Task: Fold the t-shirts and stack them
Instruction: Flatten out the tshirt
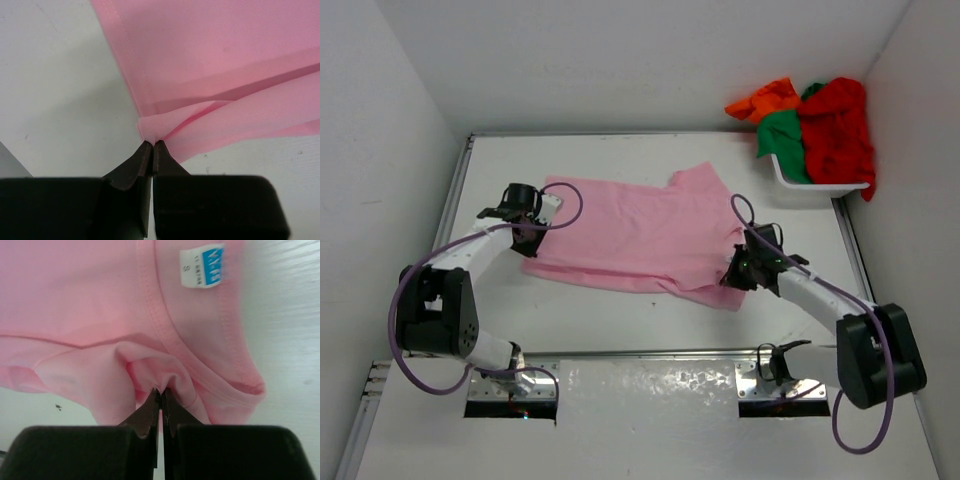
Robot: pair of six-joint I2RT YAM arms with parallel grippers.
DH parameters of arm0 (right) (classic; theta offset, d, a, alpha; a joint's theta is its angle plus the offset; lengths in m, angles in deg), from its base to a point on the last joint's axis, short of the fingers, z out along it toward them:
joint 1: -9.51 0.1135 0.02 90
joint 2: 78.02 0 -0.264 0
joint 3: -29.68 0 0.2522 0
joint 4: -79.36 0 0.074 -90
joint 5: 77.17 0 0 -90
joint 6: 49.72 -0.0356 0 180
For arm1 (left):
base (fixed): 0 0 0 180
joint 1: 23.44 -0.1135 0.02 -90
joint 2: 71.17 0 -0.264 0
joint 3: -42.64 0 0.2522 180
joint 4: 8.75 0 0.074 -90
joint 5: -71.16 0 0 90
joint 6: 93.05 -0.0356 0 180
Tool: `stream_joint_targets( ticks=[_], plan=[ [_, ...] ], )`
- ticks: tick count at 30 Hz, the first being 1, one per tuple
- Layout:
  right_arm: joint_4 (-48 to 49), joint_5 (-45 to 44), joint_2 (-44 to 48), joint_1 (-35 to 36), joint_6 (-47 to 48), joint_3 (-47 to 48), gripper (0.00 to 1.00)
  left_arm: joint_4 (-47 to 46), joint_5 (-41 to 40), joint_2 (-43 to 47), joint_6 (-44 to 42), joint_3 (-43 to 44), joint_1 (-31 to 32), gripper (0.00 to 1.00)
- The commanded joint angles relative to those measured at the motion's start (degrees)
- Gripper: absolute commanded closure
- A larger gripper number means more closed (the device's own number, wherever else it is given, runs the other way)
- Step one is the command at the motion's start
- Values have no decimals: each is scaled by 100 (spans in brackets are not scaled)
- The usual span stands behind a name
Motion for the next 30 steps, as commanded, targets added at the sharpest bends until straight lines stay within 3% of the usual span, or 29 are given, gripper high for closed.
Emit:
stream_joint_targets(
  ticks=[1, 6, 10, 11, 12, 19, 23, 25, 27, 30],
  plan=[
    [-348, -364, 617, -432, 316, 264, 100, -219, -229, 241, -3, -48, -71, 100],
    [-586, -416, 901, -795, 923, 677, 100, -220, -124, 188, -30, 31, -71, 100],
    [-841, -443, 541, -926, 1563, 1301, 100, -176, -54, 161, -39, 101, -71, 100],
    [-998, -95, 253, -935, 1669, 1536, 100, -167, -36, 161, -47, 110, -71, 100],
    [-1199, -22, 85, -935, 1827, 1687, 85, -158, -1, 161, -39, 93, -71, 100],
    [-1149, 225, -224, -935, 2459, 2091, 58, -158, 166, 188, -3, -30, -71, 100],
    [-894, 629, -294, -822, 2988, 2338, 55, -193, 192, 144, -3, -57, -71, 100],
    [-780, 700, -434, -427, 3313, 2400, 52, -194, 192, 135, -12, -48, -71, 100],
    [-744, 525, -662, 81, 3628, 2522, 48, -202, 192, 118, -3, -66, -71, 100],
    [-718, 33, -1312, 277, 3648, 2856, 44, -202, 184, 100, 5, -66, -71, 100]
  ],
)
